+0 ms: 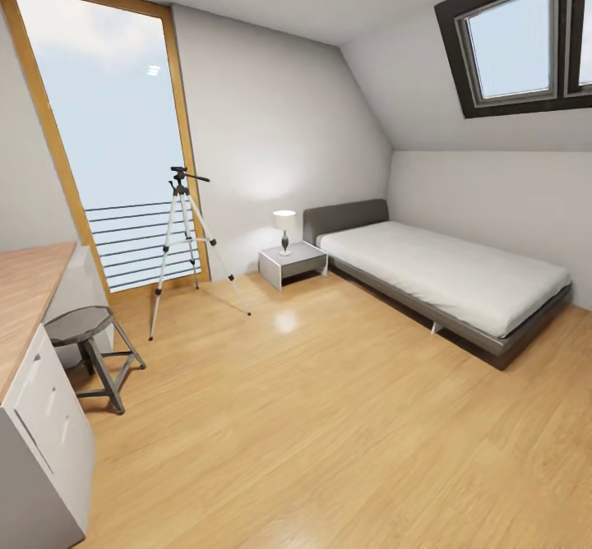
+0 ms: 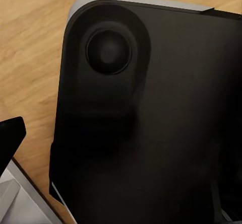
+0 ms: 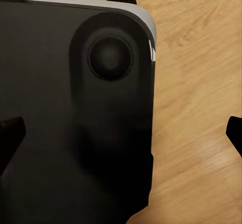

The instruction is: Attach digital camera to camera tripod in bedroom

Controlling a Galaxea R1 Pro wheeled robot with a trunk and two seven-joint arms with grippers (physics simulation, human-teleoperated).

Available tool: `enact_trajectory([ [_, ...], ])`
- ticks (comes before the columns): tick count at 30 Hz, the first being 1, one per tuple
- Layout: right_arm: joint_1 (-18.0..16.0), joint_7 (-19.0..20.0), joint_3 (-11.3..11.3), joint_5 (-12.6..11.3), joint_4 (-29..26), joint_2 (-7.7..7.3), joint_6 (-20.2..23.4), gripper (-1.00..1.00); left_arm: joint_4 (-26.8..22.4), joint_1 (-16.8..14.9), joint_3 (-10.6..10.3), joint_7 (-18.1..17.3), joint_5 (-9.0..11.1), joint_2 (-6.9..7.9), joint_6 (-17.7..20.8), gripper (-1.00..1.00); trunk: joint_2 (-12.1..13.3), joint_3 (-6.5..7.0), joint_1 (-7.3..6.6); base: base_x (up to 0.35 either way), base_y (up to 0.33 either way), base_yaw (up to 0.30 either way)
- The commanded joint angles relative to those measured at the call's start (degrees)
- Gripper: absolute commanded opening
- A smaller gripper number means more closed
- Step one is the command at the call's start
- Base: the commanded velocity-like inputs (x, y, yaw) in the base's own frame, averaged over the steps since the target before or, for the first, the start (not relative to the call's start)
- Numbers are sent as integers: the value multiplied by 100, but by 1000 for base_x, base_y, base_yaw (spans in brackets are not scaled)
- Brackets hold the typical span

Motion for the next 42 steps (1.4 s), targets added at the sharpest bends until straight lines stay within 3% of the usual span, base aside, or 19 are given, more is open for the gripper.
enact_trajectory([
  [1, -1, -6, 2, 6, 1, -3, -17, 100, -2, 0, 1, -4, 43, -1, -12, 100, -2, -4, 0, 0, 0, -12],
  [18, -1, -6, 15, 14, 1, -14, -14, 100, -2, 0, 1, -4, 43, -3, -12, 100, -2, -4, 0, 0, 5, -2],
  [30, -1, -6, 10, 17, 2, -13, -20, 100, -2, 0, 1, -4, 43, -2, -12, 100, -2, -4, 0, 0, 186, 0],
  [42, -1, -6, 10, 17, 1, -14, -20, 100, -2, 0, 1, -4, 43, -1, -12, 100, -2, -4, 0, 0, 37, 0],
])
